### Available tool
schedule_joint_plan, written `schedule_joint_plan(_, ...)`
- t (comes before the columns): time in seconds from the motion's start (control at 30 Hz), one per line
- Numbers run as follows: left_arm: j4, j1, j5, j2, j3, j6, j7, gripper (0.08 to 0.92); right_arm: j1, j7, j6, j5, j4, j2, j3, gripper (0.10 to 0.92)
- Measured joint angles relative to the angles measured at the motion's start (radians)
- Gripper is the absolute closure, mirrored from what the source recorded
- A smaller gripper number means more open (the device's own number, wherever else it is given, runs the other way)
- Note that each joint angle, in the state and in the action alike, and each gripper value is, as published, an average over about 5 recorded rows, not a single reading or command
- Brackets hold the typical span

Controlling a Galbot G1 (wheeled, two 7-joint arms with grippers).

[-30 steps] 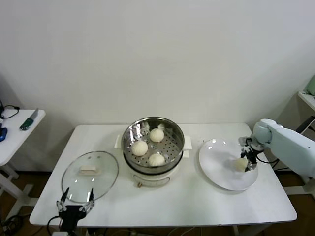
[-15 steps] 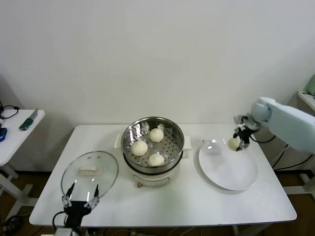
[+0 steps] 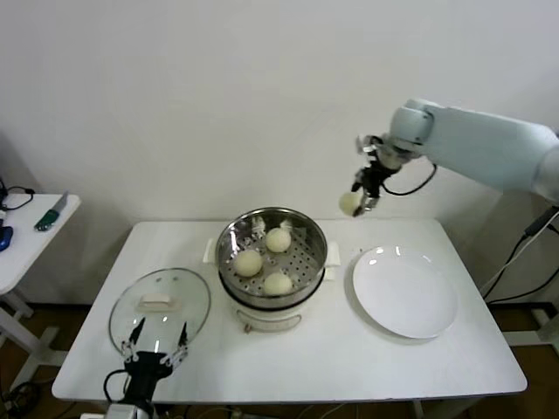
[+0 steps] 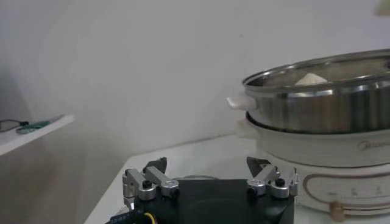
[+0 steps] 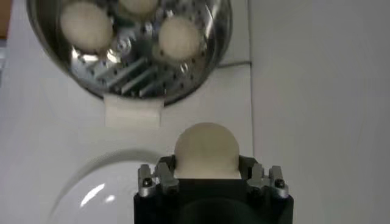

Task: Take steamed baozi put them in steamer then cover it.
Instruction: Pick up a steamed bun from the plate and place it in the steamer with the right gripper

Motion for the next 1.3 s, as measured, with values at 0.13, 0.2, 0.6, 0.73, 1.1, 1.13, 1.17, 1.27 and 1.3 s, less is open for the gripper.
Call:
schedule_joint_plan(0.13, 0.002, -0.002, -0.005, 0.01, 0.003, -0.006, 0.001, 0.177, 0.025, 0.029, -0.026, 0.087, 0.028, 0.068, -0.048, 0.355)
schedule_joint_plan(0.2, 0.003, -0.003, -0.009, 0.016, 0.004, -0.008, 0.001, 0.177, 0.029, 0.041, -0.035, 0.118, 0.036, 0.097, -0.068, 0.355)
schedule_joint_plan(0.6, 0.023, -0.016, -0.029, 0.043, 0.003, -0.013, 0.002, 0.177, -0.014, 0.095, -0.067, 0.184, 0.053, 0.215, -0.142, 0.355)
schedule_joint_plan(0.73, 0.032, -0.016, -0.033, 0.046, 0.004, -0.017, 0.002, 0.177, -0.043, 0.103, -0.07, 0.184, 0.045, 0.24, -0.152, 0.355)
schedule_joint_plan(1.1, 0.046, -0.025, -0.042, 0.061, -0.005, -0.018, 0.002, 0.177, -0.1, 0.116, -0.078, 0.17, 0.035, 0.264, -0.164, 0.303)
schedule_joint_plan(1.13, 0.047, -0.026, -0.043, 0.061, -0.004, -0.019, 0.002, 0.177, -0.101, 0.117, -0.079, 0.17, 0.033, 0.265, -0.163, 0.285)
schedule_joint_plan(1.17, 0.048, -0.026, -0.043, 0.061, -0.003, -0.019, 0.002, 0.177, -0.102, 0.118, -0.079, 0.169, 0.031, 0.266, -0.163, 0.264)
schedule_joint_plan(1.27, 0.049, -0.029, -0.043, 0.061, 0.0, -0.019, 0.002, 0.177, -0.102, 0.117, -0.08, 0.168, 0.028, 0.267, -0.159, 0.216)
schedule_joint_plan(1.3, 0.049, -0.029, -0.043, 0.061, 0.0, -0.019, 0.002, 0.177, -0.102, 0.115, -0.079, 0.168, 0.027, 0.266, -0.158, 0.208)
